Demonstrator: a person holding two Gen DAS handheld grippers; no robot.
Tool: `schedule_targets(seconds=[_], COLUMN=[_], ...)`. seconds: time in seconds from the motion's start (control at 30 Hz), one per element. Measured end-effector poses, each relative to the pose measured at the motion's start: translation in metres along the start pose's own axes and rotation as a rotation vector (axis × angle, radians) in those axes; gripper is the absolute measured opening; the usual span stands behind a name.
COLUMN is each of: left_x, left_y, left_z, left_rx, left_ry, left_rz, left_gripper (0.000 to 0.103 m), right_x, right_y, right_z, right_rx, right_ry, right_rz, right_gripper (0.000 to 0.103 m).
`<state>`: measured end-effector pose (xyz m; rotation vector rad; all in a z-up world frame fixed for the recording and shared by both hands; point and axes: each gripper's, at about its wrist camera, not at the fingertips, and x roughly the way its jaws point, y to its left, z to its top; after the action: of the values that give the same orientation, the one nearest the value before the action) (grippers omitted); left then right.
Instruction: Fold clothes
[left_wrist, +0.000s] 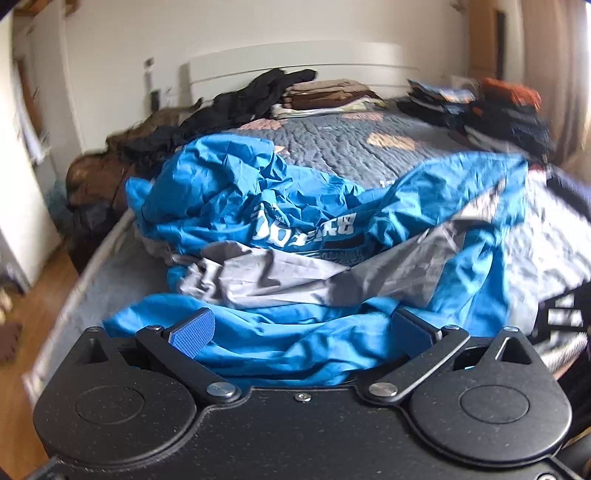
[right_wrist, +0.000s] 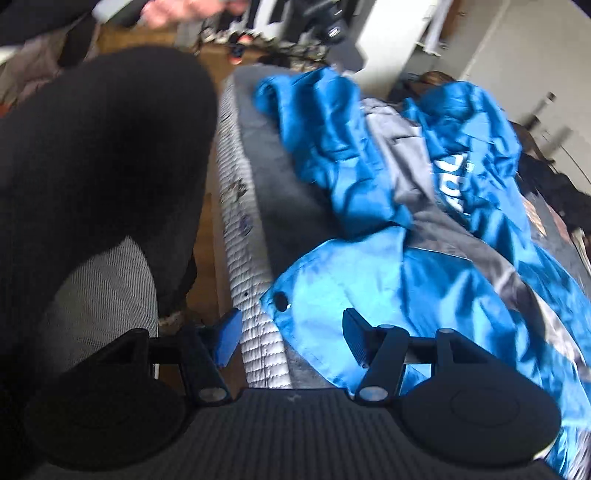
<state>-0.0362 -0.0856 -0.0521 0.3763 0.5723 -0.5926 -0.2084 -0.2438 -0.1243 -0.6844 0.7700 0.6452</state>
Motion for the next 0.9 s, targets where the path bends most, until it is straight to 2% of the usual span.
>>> schedule_targets(seconds=[0.1, 0.33, 0.43, 0.57, 0.7, 0.9], left_x=[0.000, 0.018, 0.034, 0.052, 0.076, 0.107], left_y=[0.007, 0.022, 0.013, 0.008, -0.005, -0.040], left_z=[-0.004, -0.035, -0.050, -0.055, -0.058, -0.068], left_rx=[0.108, 0.312, 0.406, 0.452, 0.559, 0.756], left_ry=[0.002, 0.055, 0.071, 0.040, 0.051, 0.017], left_rz=[0.010, -0.035, -0.064, -0.125, -0.173, -0.230], left_gripper=[0.103, 0.103, 0.103, 0.103, 0.103, 0.103], right_x=[0.015, 0.051, 0.061, 0.069, 0.075, 0.081], right_y=[0.002, 0.004, 0.002, -0.004, -0.003, 0.001], right_z=[-0.003, -0.014, -0.015, -0.013, -0.014, -0.019], right_rx=[-0.054, -0.122, -0.136, -0.111, -0.117, -0.140], right_ry=[0.020, 0.070, 0.068, 0.050, 0.053, 0.046], right_rz=[-0.027, -0.069, -0.101, -0.107, -0.111, -0.118], right_gripper=[0.059, 0.059, 0.059, 0.059, 0.059, 0.059])
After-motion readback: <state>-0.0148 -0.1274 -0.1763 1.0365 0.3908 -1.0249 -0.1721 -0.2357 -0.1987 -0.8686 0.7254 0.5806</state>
